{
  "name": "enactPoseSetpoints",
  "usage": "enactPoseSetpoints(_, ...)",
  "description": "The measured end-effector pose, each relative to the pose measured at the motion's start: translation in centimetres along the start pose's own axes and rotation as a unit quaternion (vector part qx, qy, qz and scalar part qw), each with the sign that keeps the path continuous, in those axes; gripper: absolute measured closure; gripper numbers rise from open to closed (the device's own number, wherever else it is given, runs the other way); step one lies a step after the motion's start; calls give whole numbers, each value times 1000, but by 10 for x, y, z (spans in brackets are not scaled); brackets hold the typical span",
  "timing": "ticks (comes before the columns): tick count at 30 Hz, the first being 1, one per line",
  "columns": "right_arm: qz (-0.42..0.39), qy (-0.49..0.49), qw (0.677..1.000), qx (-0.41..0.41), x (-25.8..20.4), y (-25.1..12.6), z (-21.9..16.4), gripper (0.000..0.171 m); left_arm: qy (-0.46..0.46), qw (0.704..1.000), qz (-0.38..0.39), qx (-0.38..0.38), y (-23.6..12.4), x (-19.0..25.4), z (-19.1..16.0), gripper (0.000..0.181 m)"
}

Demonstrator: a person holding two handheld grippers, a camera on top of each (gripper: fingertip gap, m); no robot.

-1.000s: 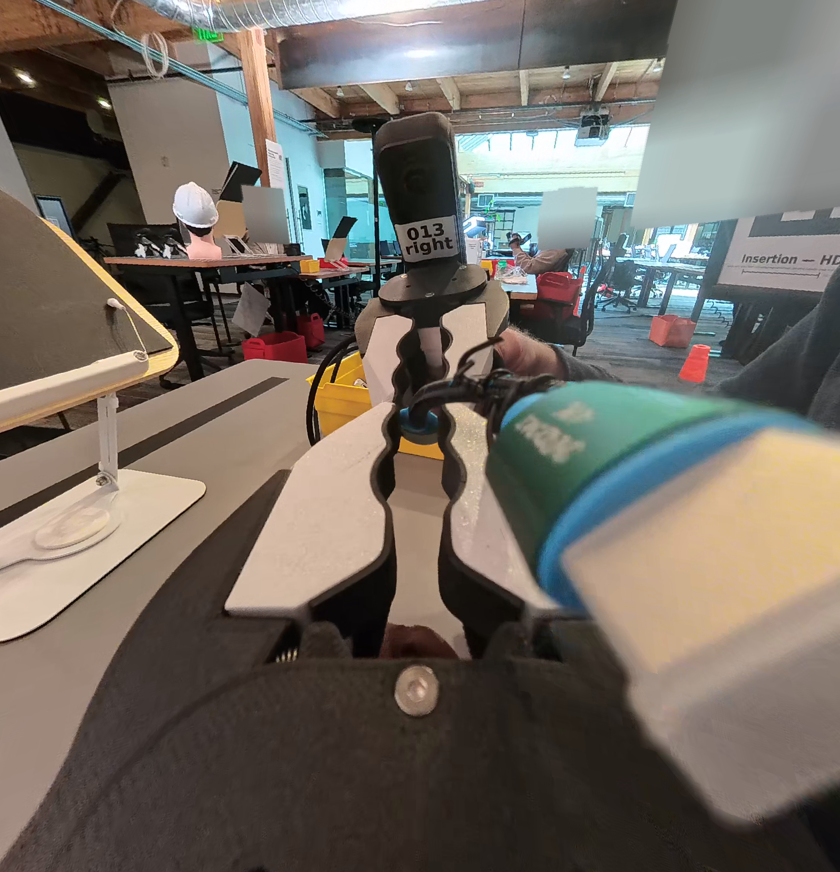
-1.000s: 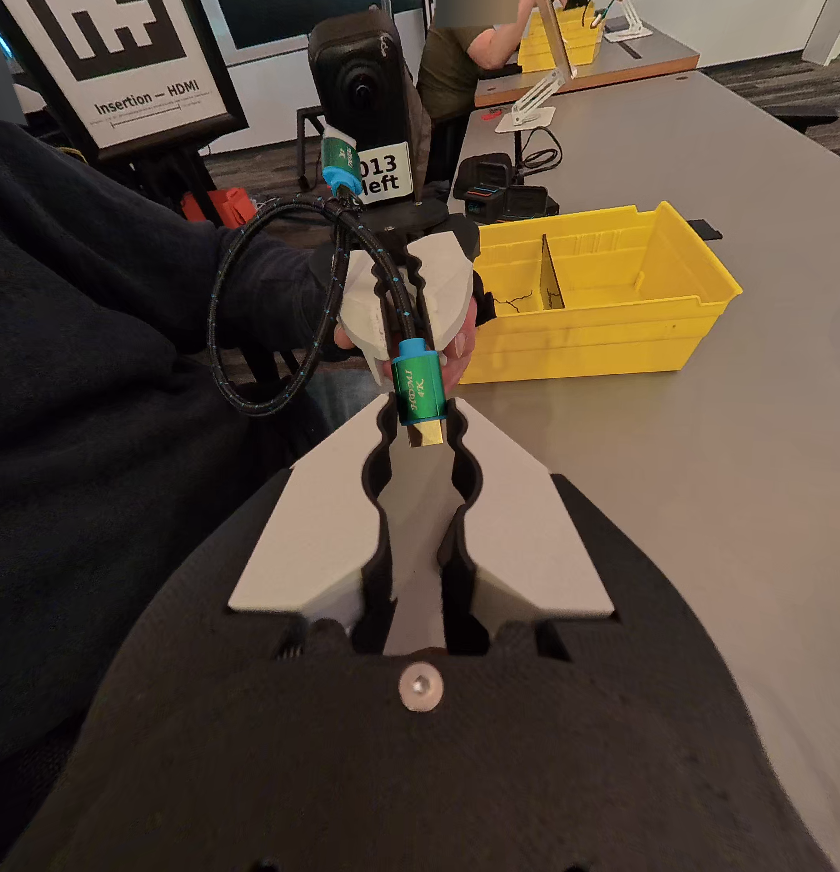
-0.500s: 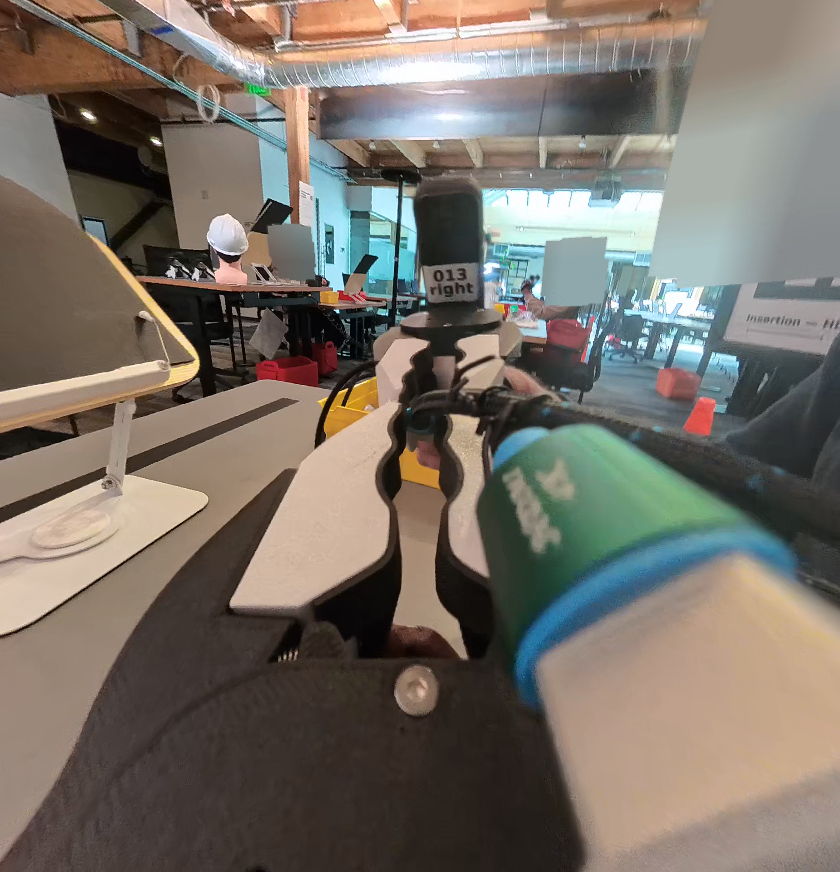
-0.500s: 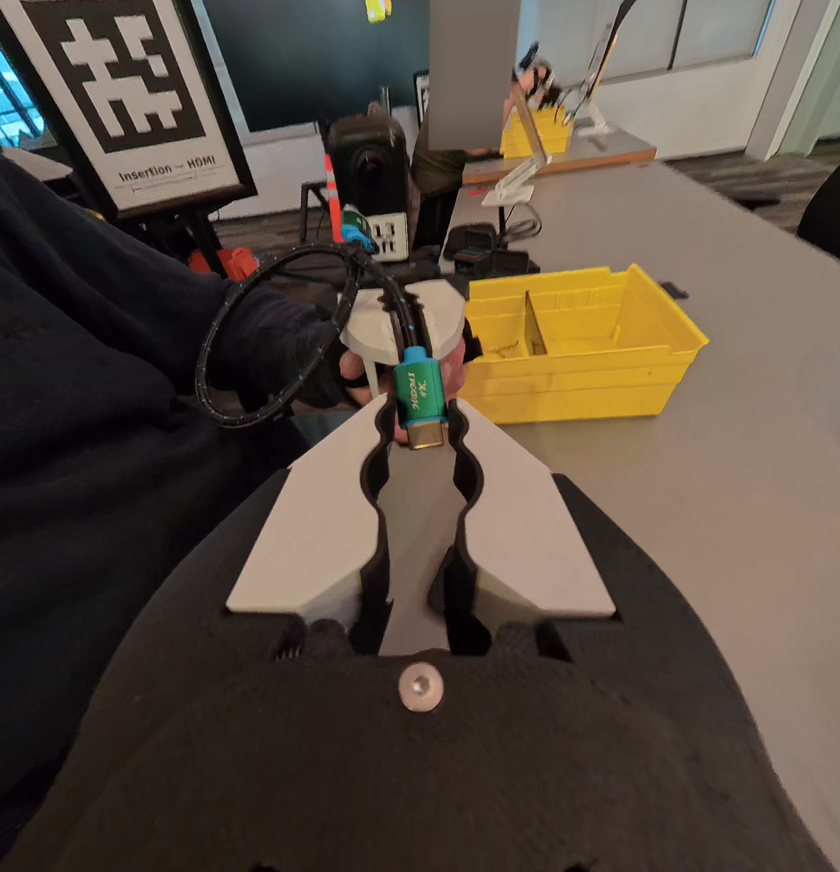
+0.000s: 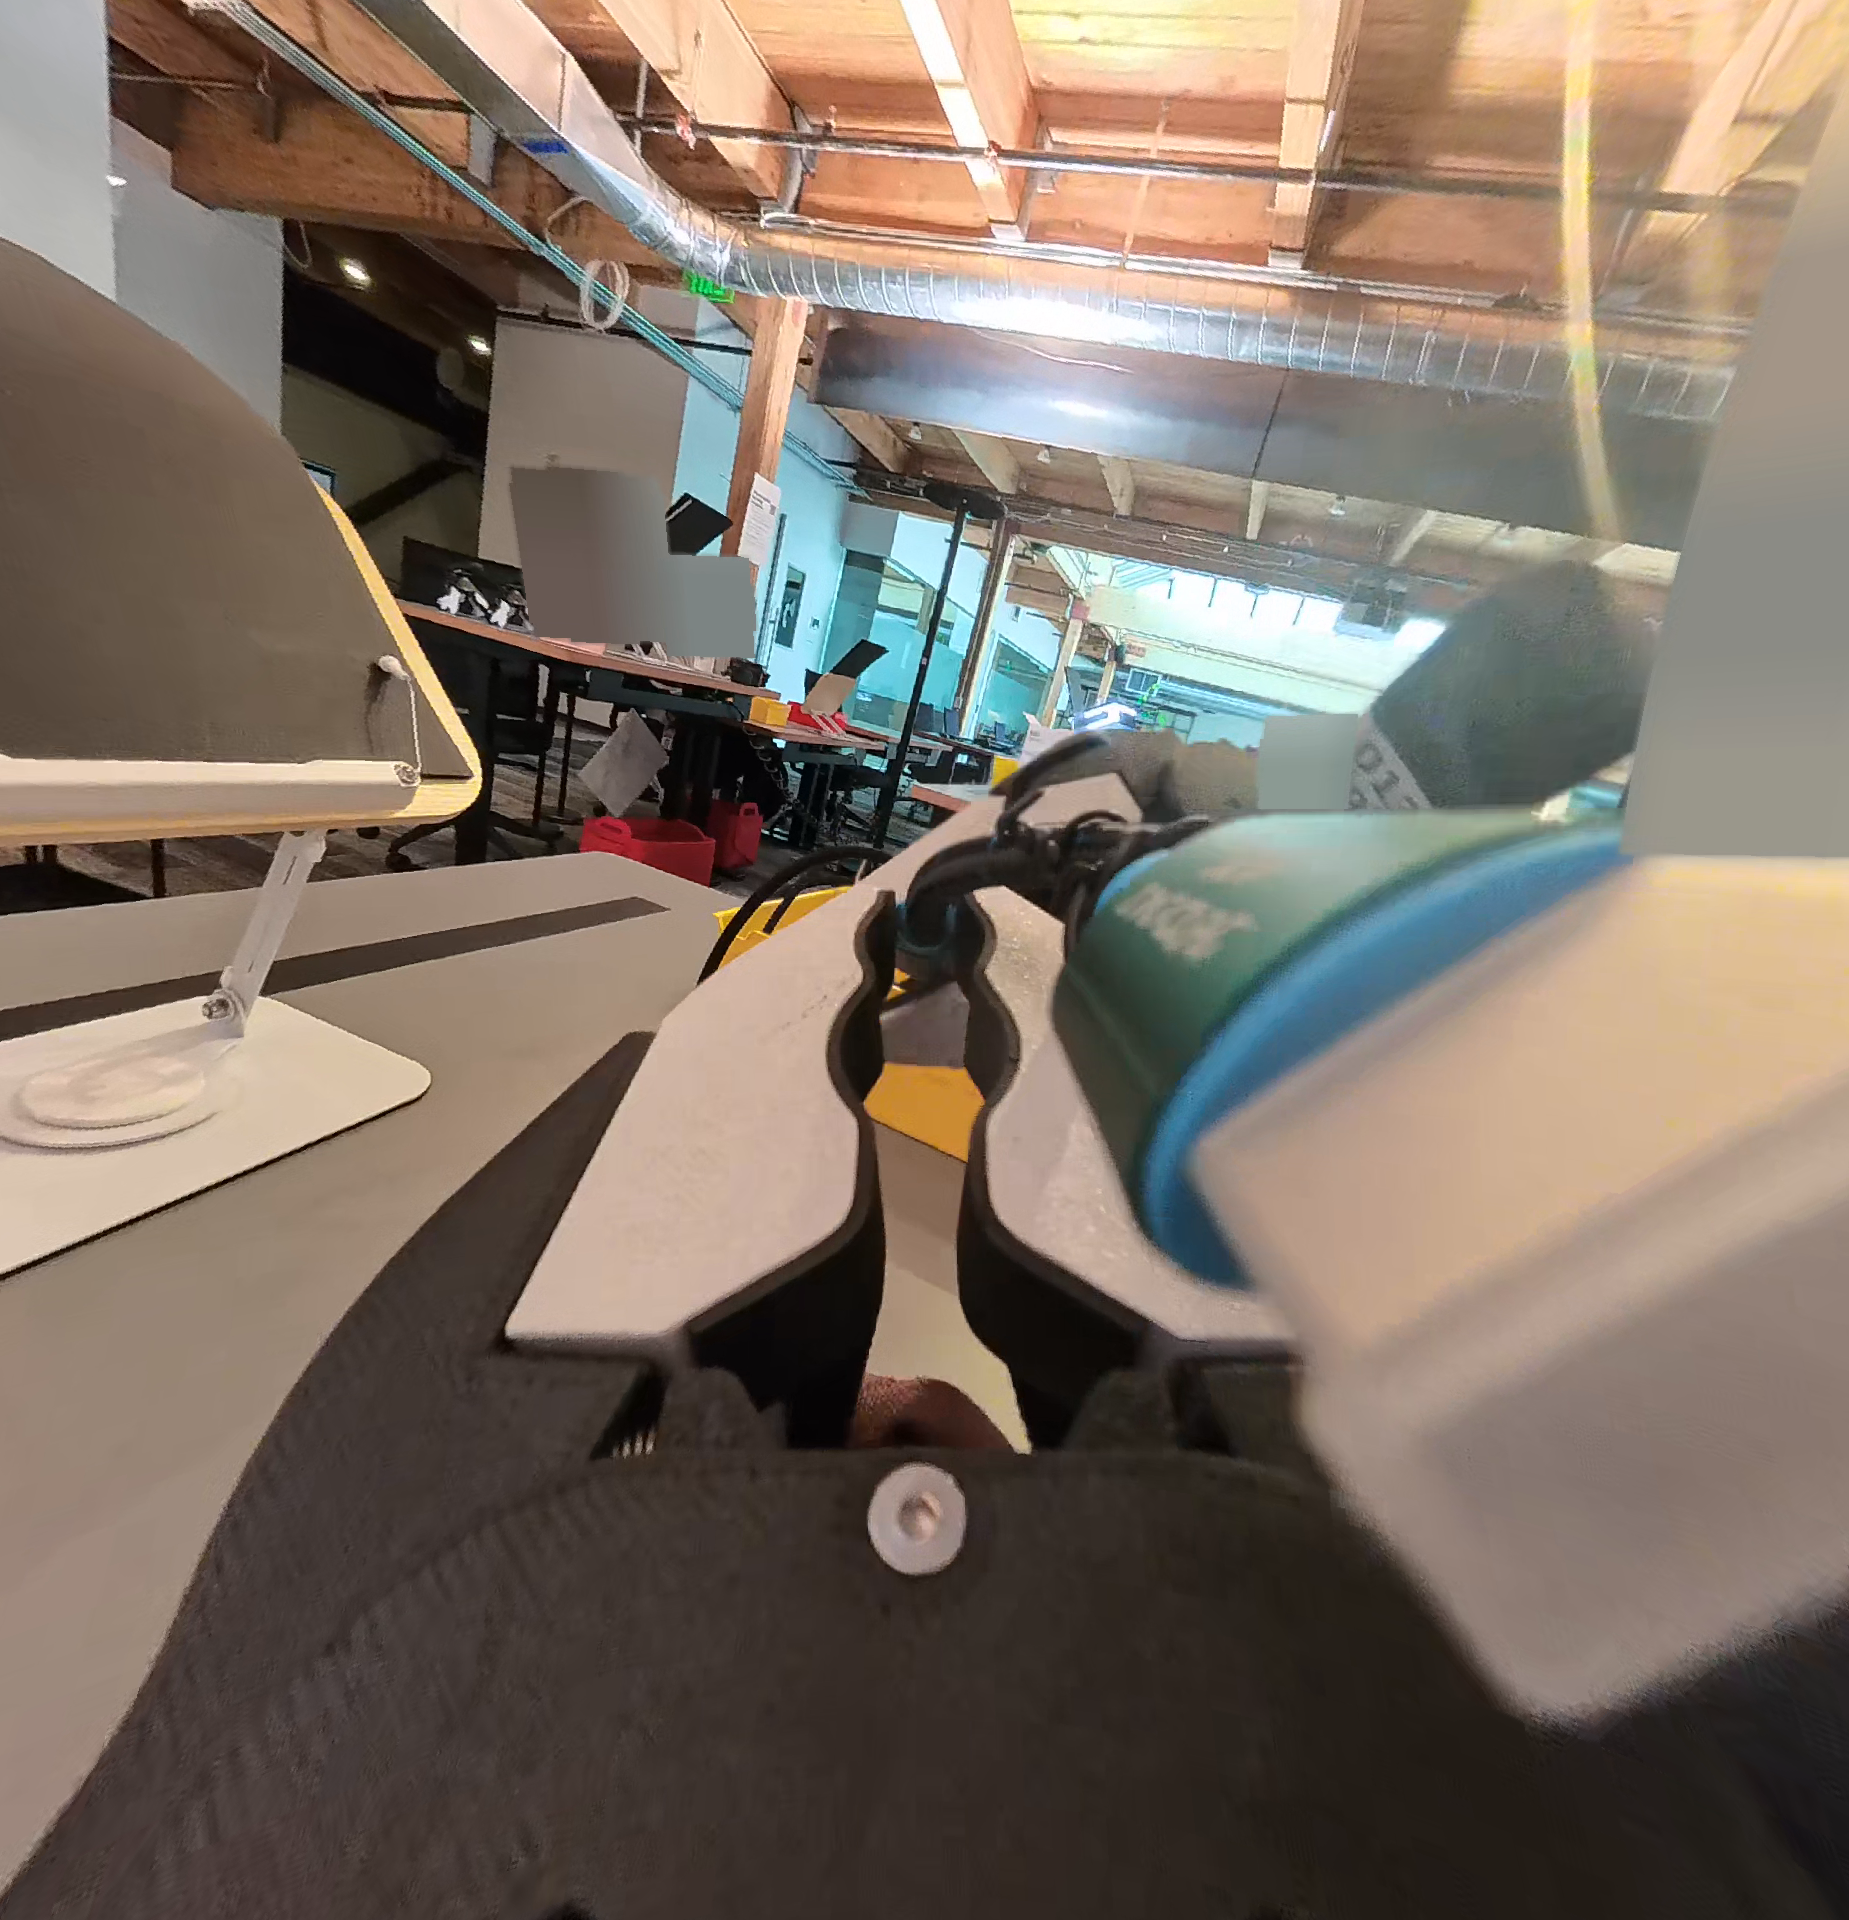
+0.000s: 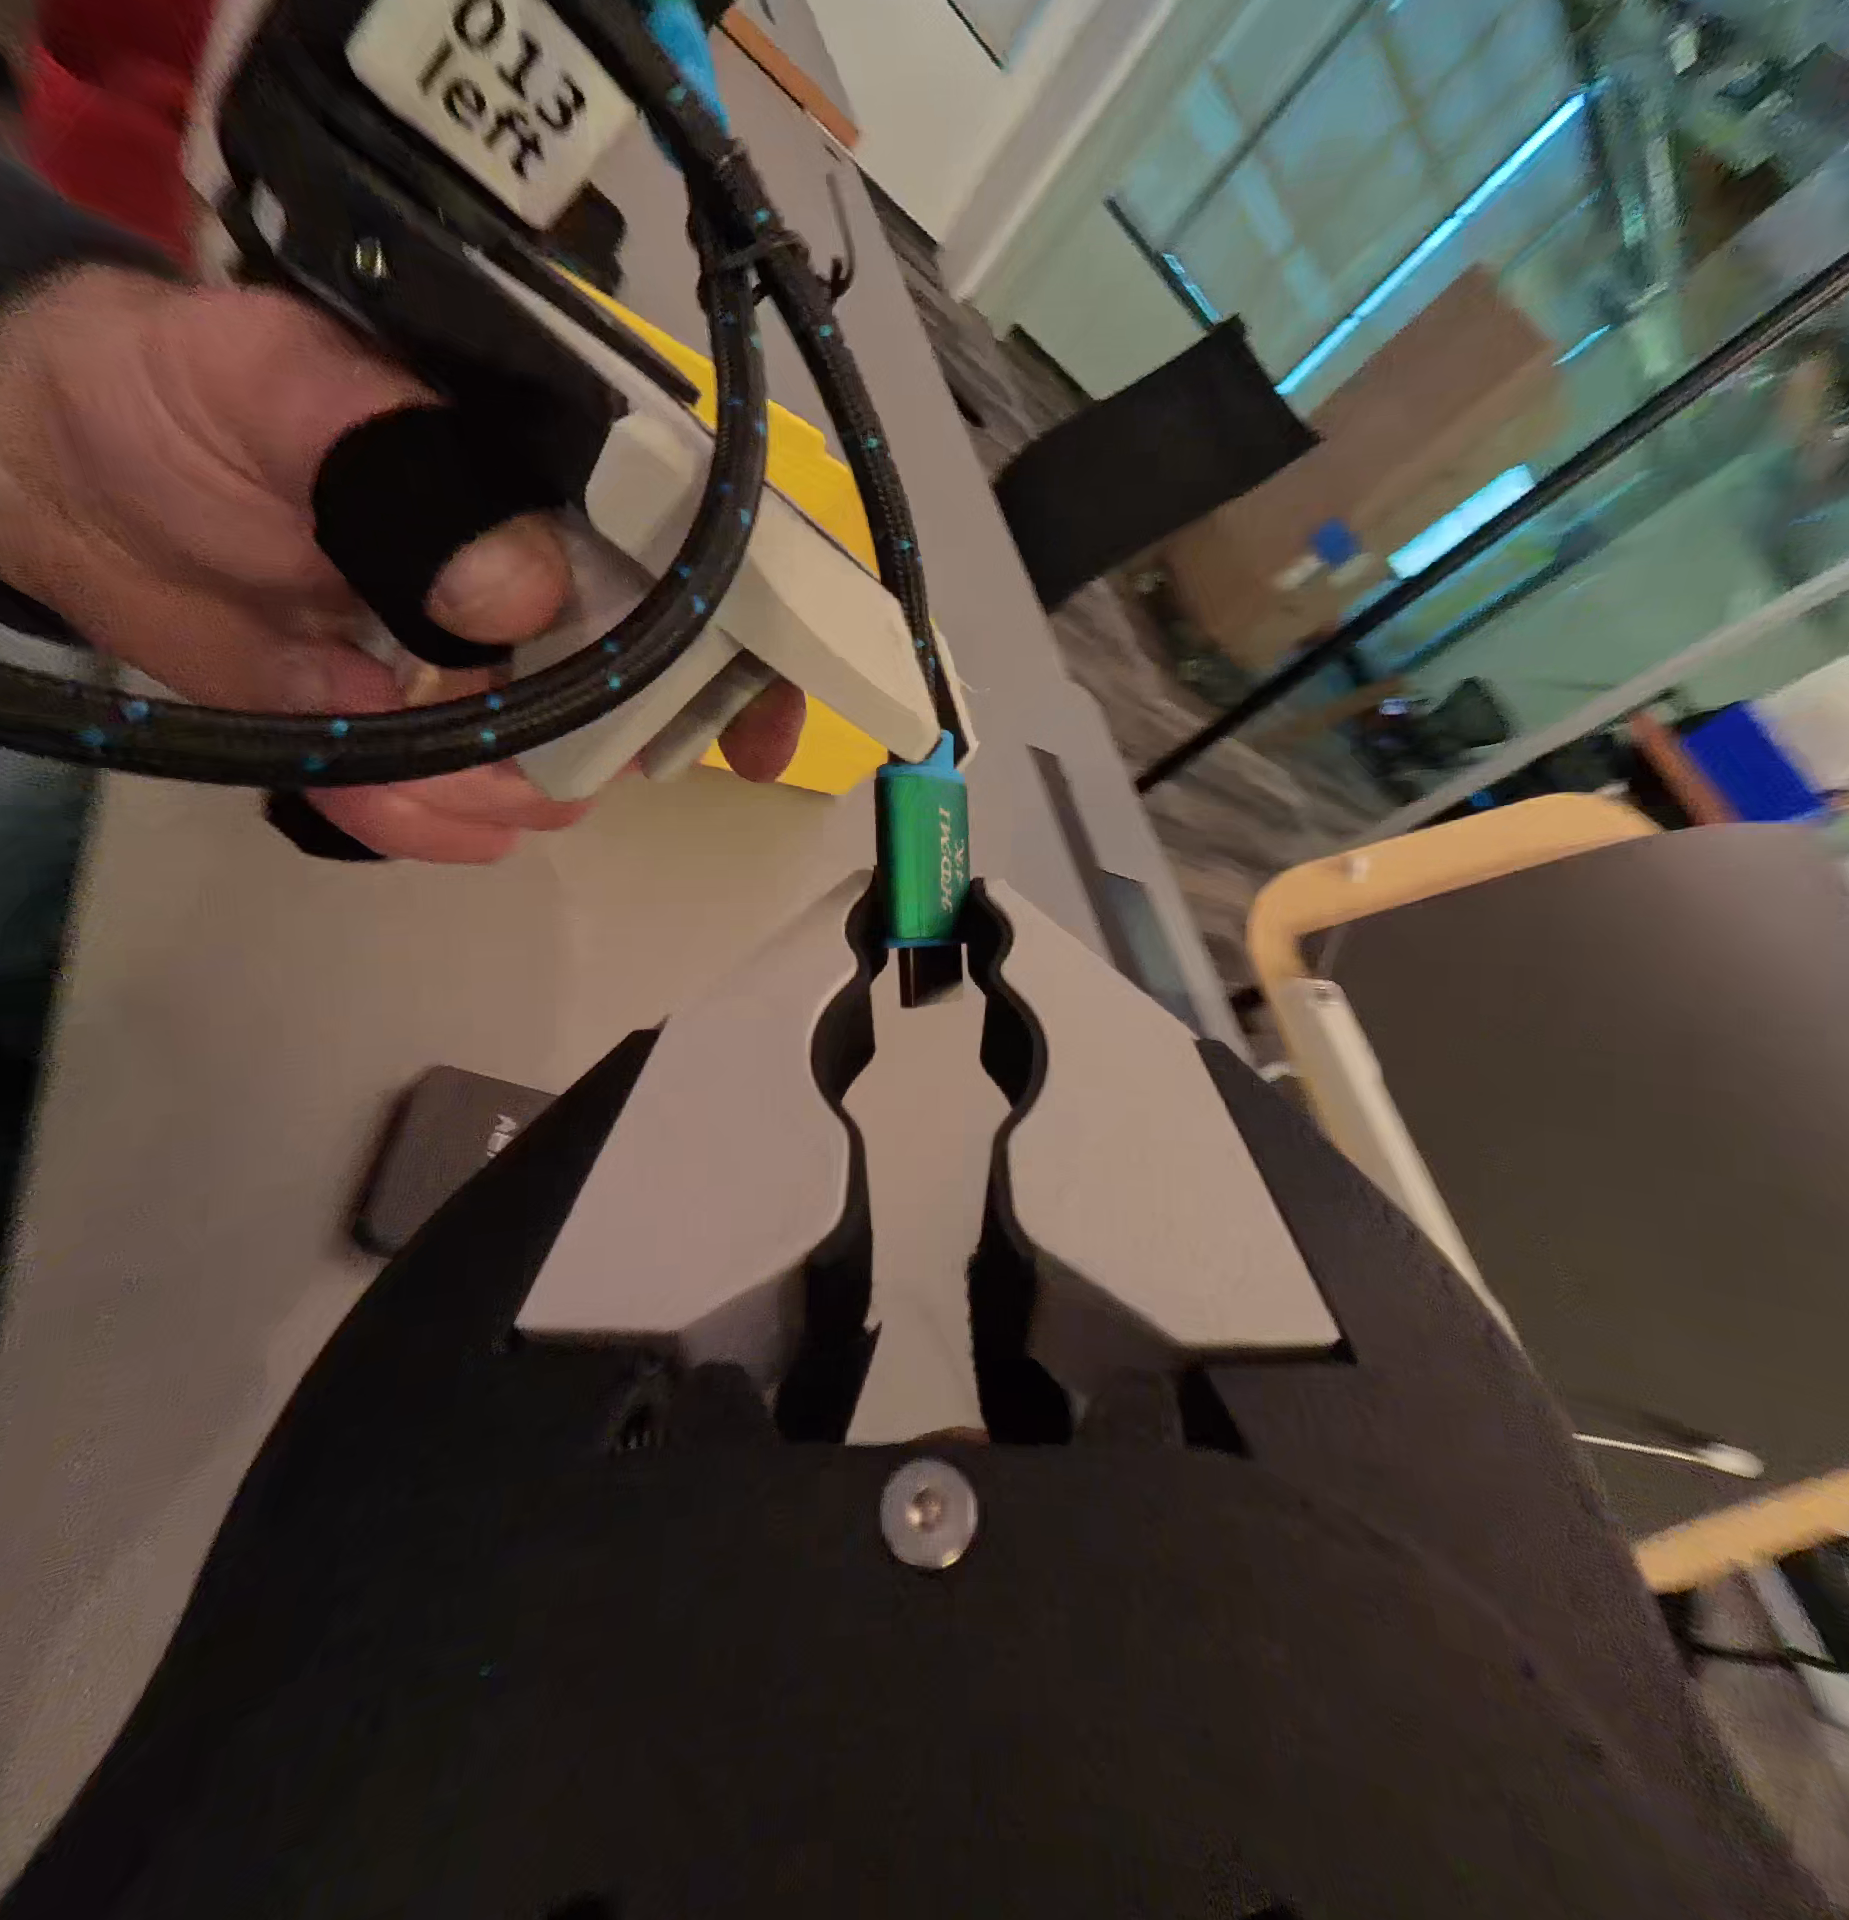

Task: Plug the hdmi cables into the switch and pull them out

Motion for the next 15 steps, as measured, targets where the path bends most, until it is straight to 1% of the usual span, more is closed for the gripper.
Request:
enactPoseSetpoints(4,-69,-52,996,-15,-1,-4,6,160,-6,1000,5,7,-1,1,2,171)
enactPoseSetpoints(8,-105,-125,986,-24,-6,-8,13,161,-8,1000,5,5,0,2,3,172)
enactPoseSetpoints(12,-88,-153,983,-51,-6,-6,10,161,-12,1000,10,-13,1,0,-1,172)
enactPoseSetpoints(15,-70,-184,978,-72,-6,-5,9,162,1,999,16,-31,1,-1,-2,172)
Point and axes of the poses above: each gripper's, where its closed fingertips meet, y out along the fingers, z out of its top, x = y × z across the jaws, the point moved 7 cm from there along -y, back along the fingers, and after that the axes turned 12 degrees about -x, right-handed, at the moved point
